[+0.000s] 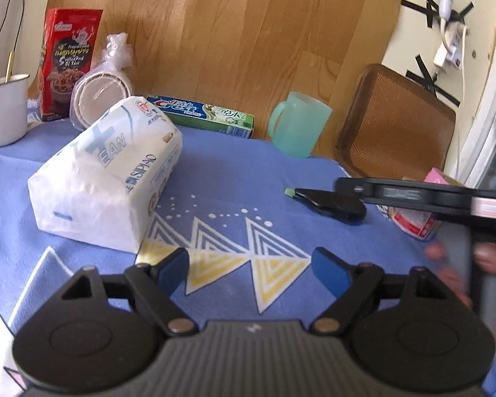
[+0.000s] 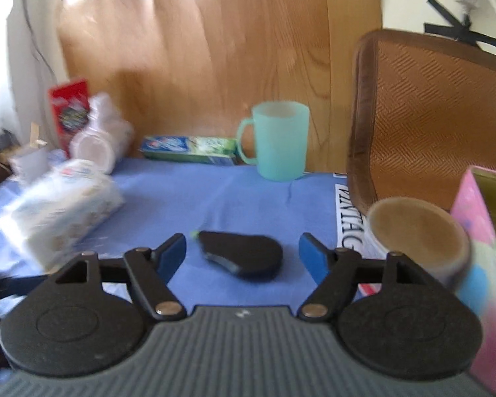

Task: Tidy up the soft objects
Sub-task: 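Move the right gripper over the black correction-tape dispenser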

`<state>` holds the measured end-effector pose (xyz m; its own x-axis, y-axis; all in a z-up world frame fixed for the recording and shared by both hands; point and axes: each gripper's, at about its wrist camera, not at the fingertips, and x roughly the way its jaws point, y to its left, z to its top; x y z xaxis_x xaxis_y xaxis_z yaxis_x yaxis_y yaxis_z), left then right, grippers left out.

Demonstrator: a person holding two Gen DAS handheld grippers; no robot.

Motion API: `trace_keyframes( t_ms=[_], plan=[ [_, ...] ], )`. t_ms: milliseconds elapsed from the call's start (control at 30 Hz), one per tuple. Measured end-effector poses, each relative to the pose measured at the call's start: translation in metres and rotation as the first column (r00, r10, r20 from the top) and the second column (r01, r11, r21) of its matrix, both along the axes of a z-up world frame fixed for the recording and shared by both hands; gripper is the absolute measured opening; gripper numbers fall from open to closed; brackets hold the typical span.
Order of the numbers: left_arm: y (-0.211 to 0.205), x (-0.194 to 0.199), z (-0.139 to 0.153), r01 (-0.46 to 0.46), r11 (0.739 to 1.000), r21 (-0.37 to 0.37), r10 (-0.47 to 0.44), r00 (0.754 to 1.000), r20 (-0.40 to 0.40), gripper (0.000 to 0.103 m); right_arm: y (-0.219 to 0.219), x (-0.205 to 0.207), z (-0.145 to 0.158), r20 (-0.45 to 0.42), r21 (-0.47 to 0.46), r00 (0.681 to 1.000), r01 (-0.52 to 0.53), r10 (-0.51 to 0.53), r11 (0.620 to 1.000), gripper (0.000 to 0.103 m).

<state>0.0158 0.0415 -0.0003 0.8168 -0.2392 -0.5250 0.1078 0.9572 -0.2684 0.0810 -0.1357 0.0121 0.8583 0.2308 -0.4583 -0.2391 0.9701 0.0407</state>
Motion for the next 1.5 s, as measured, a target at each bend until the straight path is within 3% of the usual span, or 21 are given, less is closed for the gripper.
trace_keyframes(
  t_ms=[200, 267, 333, 367, 1367, 1500],
  plan=[
    [0.005, 0.002, -0.002, 0.008, 0.999, -0.043, -0.008, 1.000, -0.002, 0.084, 0.007, 0.036, -0.014, -0.064, -0.067, 0.998, 0.013, -0.018, 0.998, 0.083],
    [0.005, 0.002, -0.002, 0.010, 0.999, -0.046, -0.010, 1.000, 0.000, 0.085, 0.004, 0.039, -0.017, -0.094, -0.029, 0.996, -0.010, 0.007, 1.000, 0.082],
    [0.006, 0.002, -0.003, 0.010, 0.999, -0.052, -0.010, 1.000, 0.002, 0.085, 0.001, 0.039, -0.019, -0.122, 0.018, 0.992, -0.032, 0.034, 0.999, 0.075],
    [0.006, 0.002, -0.003, 0.009, 0.998, -0.056, -0.009, 1.000, 0.002, 0.085, -0.001, 0.036, -0.018, -0.123, 0.032, 0.991, -0.041, 0.045, 0.999, 0.072],
    [0.019, 0.004, -0.004, -0.068, 0.994, -0.089, 0.067, 0.998, -0.008, 0.092, 0.007, -0.018, -0.021, -0.121, 0.060, 0.977, -0.170, 0.176, 0.984, 0.072],
    [0.020, 0.004, -0.004, -0.068, 0.993, -0.095, 0.067, 0.998, -0.011, 0.092, 0.012, -0.035, -0.021, -0.121, 0.052, 0.965, -0.227, 0.232, 0.973, 0.072]
  ],
)
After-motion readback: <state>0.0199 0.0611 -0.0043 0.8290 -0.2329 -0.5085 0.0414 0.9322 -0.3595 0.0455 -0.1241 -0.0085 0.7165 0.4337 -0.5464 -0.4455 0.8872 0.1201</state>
